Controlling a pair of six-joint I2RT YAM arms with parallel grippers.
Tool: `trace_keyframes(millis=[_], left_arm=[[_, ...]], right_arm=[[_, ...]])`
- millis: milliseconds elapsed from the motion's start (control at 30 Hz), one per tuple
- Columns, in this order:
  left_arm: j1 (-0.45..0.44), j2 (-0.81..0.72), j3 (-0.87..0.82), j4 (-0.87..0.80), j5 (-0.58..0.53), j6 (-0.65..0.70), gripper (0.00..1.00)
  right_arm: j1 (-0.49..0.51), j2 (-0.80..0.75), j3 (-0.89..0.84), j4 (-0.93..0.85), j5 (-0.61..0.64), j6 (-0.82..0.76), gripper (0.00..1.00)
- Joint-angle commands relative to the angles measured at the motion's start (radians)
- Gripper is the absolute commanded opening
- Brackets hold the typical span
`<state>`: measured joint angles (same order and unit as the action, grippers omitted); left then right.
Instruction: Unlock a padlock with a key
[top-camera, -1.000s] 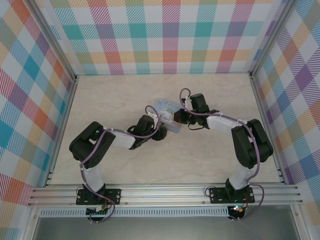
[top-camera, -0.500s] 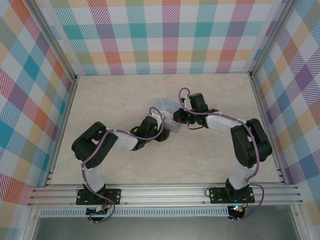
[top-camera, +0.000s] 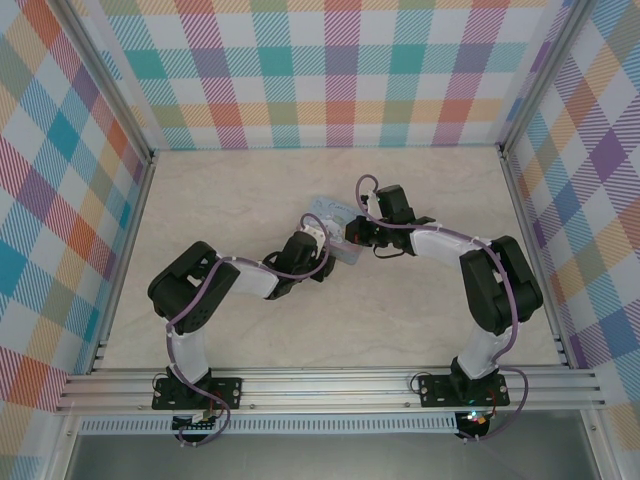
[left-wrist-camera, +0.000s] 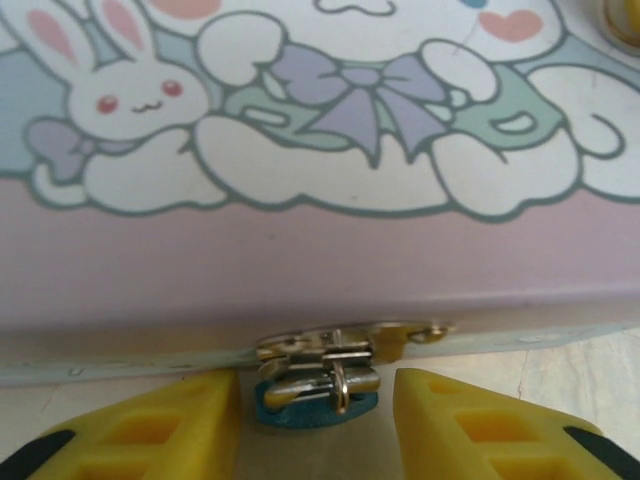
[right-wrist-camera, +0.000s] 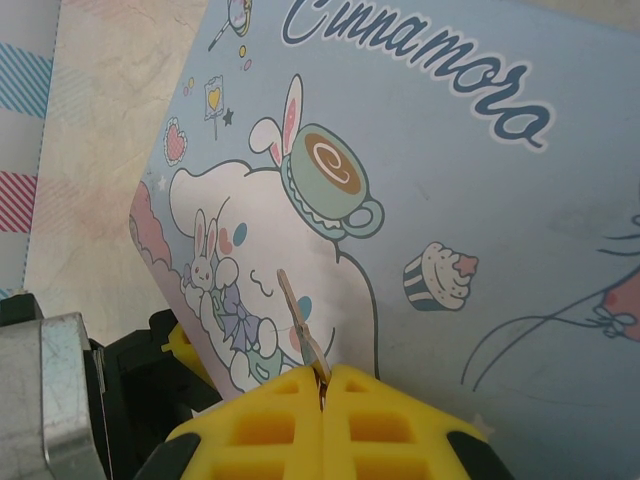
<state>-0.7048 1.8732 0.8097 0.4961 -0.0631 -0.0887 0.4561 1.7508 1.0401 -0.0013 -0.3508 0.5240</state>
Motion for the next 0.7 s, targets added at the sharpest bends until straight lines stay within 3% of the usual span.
trace_keyframes(millis=[0,267,667], left_arm=[[-0.010,0.006,0.022,0.006,-0.001,0.001,0.40],[-0.009,-0.022,0.010,-0.005,-0.004,-0.009,0.28],[-0.010,-0.093,0.033,-0.105,0.040,-0.050,0.25]], right_arm=[[0.013,0.028,0.001,-0.054,0.021,0.002,0.04],[0.012,-0.029,0.010,-0.057,0.030,-0.026,0.04],[0.009,-0.189,-0.059,-0.056,0.072,-0.096,0.04]])
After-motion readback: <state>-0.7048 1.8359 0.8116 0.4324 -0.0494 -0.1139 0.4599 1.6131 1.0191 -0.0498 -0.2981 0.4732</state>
